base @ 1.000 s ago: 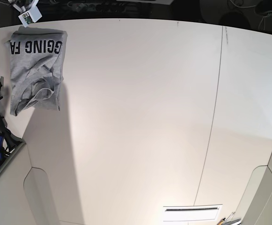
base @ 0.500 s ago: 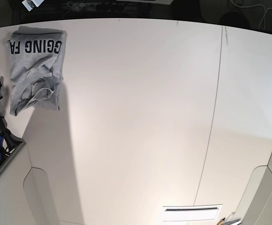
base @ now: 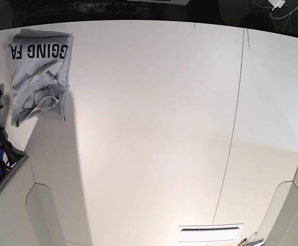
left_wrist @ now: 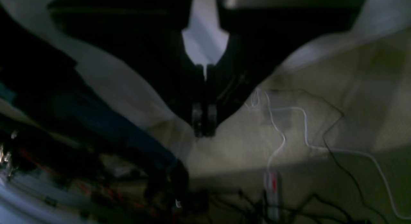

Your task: Fold the T-shirt properly

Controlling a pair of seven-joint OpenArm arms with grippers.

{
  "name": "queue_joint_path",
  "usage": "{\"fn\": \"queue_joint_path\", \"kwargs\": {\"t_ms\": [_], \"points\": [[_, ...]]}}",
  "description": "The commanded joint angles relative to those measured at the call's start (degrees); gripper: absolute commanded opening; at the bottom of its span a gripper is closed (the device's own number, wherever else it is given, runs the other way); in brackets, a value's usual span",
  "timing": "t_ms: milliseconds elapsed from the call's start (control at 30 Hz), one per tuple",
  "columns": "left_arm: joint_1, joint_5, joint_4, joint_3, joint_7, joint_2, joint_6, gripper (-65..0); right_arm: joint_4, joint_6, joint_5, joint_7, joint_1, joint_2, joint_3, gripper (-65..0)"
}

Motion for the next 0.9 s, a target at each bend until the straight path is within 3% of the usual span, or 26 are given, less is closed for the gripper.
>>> {"fn": "queue_joint_path", "kwargs": {"t_ms": [0, 100, 200, 333, 500, 667, 733, 800, 867], "points": [[-0.61, 1.29, -1.38, 1.73, -2.16, -0.55, -0.47, -65.0, -2.45, -0.11, -1.49, 1.68, 1.31, 0.2, -2.16, -65.0], [-6.56, 8.37, -5.88, 7.69, -10.19, 0.07, -0.47, -65.0, -11.32, -0.11, -8.87, 9.03, 7.74, -1.86, -8.81, -65.0], [-12.59, 15.89, -10.1, 12.55, -14.6, 2.32, -0.47, -65.0, -19.17, -0.13, -15.82, 15.06, 14.01, -4.87, -14.19, -65.0], [-19.3, 24.28, -16.74, 17.88, -20.57, 6.58, -0.47, -65.0, -28.09, -0.17, -20.31, 19.19, 21.22, -8.92, -19.74, -65.0], [-25.59, 34.49, -26.95, 22.8, -27.82, 10.93, -0.47, -65.0, -36.96, -0.2, -23.76, 21.18, 26.91, -13.55, -23.17, -65.0], [-31.01, 41.99, -36.48, 24.65, -34.03, 14.27, -0.47, -65.0, -43.23, -0.39, -30.84, 30.73, 30.01, -16.9, -23.71, -65.0], [-33.0, 44.22, -39.47, 24.65, -34.27, 15.69, -0.47, -65.0, -44.0, -2.49, -32.83, 36.57, 30.27, -17.49, -23.69, -65.0], [-34.6, 46.27, -41.64, 24.65, -34.27, 16.92, -0.42, -65.0, -44.02, -6.97, -33.57, 40.46, 30.23, -17.68, -23.69, -65.0], [-35.82, 48.11, -42.88, 24.65, -34.27, 17.68, 3.82, -65.0, -44.04, -11.52, -33.57, 42.38, 30.25, -17.79, -23.69, -63.4]]}}
